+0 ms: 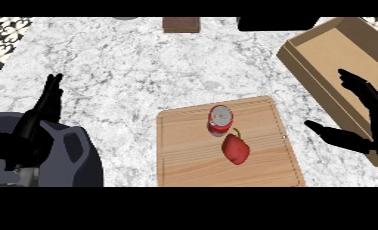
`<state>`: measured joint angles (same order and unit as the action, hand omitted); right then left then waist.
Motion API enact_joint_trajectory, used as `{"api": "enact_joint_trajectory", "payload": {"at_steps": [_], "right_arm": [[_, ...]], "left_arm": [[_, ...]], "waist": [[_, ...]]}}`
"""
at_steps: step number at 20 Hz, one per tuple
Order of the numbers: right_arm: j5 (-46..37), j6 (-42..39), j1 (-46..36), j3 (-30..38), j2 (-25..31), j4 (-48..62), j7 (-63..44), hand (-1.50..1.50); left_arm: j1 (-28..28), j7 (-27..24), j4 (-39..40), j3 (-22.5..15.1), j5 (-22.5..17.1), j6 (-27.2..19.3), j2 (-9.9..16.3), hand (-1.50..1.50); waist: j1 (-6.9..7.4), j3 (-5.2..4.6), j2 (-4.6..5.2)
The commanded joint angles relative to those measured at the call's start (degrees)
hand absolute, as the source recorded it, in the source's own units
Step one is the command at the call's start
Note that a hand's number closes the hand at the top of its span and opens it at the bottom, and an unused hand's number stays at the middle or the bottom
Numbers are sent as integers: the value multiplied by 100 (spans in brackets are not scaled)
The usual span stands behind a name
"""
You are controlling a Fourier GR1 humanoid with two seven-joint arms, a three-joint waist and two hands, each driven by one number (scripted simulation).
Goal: Pick the can from the cutting board and place it in the cardboard box
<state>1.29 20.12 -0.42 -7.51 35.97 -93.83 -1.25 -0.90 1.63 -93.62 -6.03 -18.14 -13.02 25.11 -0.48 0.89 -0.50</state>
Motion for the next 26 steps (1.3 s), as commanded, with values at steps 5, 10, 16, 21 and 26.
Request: {"api": "enact_joint_trajectory", "payload": {"at_steps": [5, 10, 16, 21, 26], "right_arm": [[198, -1972, -241, -729, 1458, -1073, -1994, -150], [952, -2298, -877, -624, 1465, -2025, -3560, -150], [431, -1772, -1636, -1361, 402, -2150, -4392, -150], [336, -1910, -2204, -1474, 245, -1941, -5198, -150], [-15, -1842, -2284, -1809, -153, -1816, -5625, -150]], "left_arm": [[265, 286, -102, -145, -237, -282, -392, 0], [519, 467, -71, -134, -350, -370, -381, 0], [355, 298, -106, -227, -305, -392, -396, 0], [677, 675, -275, -361, -244, -619, -356, 0], [557, 685, -328, -374, -298, -698, -319, 0]], "waist": [[-15, -120, 29], [-1, -106, 43], [98, -95, 54], [91, -93, 56], [76, -90, 47]]}}
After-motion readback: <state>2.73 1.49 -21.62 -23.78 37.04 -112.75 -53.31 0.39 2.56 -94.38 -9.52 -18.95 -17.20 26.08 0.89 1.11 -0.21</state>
